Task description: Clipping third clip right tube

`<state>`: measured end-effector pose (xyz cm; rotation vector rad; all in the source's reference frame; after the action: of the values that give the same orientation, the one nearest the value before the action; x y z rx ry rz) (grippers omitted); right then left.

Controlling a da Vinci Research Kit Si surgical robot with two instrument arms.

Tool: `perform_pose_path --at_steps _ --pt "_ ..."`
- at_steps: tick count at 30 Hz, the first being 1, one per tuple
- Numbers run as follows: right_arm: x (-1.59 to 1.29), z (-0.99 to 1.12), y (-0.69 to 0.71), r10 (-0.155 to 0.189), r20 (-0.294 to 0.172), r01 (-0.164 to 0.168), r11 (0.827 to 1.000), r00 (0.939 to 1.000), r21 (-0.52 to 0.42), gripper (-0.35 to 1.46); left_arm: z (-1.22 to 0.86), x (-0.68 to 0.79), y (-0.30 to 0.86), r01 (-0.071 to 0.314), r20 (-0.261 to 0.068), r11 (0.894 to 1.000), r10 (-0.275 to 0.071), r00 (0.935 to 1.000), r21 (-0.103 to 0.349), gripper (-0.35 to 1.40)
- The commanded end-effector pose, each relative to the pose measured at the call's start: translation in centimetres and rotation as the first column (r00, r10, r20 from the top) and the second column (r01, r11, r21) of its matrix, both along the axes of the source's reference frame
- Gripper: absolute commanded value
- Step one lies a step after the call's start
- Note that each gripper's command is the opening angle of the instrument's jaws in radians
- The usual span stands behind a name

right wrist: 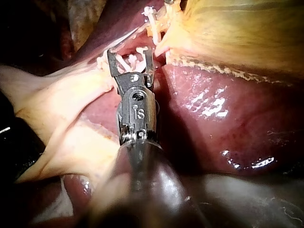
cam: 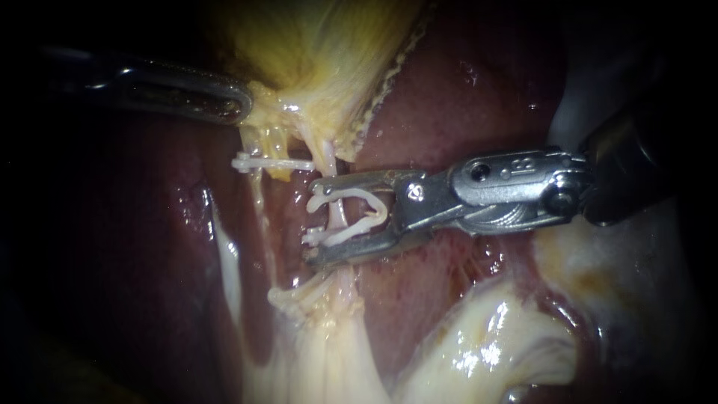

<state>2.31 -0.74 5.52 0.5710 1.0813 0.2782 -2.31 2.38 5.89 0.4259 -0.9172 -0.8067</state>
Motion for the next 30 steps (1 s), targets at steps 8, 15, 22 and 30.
perform_pose_path --at_steps 8,15,22,30 --pt "-0.11 -0.23 -0.02 0.000 -0.003 0.000 1.000 1.0000 0.029 0.48 -0.02 0.03 0.01 -0.002 0.002 1.000 0.002 1.0000 0.001 -0.35" --pt "-0.37 -0.32 0.02 0.009 0.006 -0.009 0.997 0.9999 0.077 0.47 -0.03 0.06 0.01 -0.001 0.001 1.000 0.001 1.0000 0.000 -0.35" --pt "-0.41 -0.10 0.13 0.023 0.020 -0.025 0.993 0.9995 0.112 0.45 -0.03 0.06 0.01 -0.001 0.001 1.000 0.001 1.0000 0.000 -0.35" --pt "-0.22 0.21 0.22 0.058 0.042 -0.065 0.985 0.9974 0.162 0.47 -0.03 0.06 0.01 -0.001 0.001 1.000 0.001 1.0000 0.000 -0.35"
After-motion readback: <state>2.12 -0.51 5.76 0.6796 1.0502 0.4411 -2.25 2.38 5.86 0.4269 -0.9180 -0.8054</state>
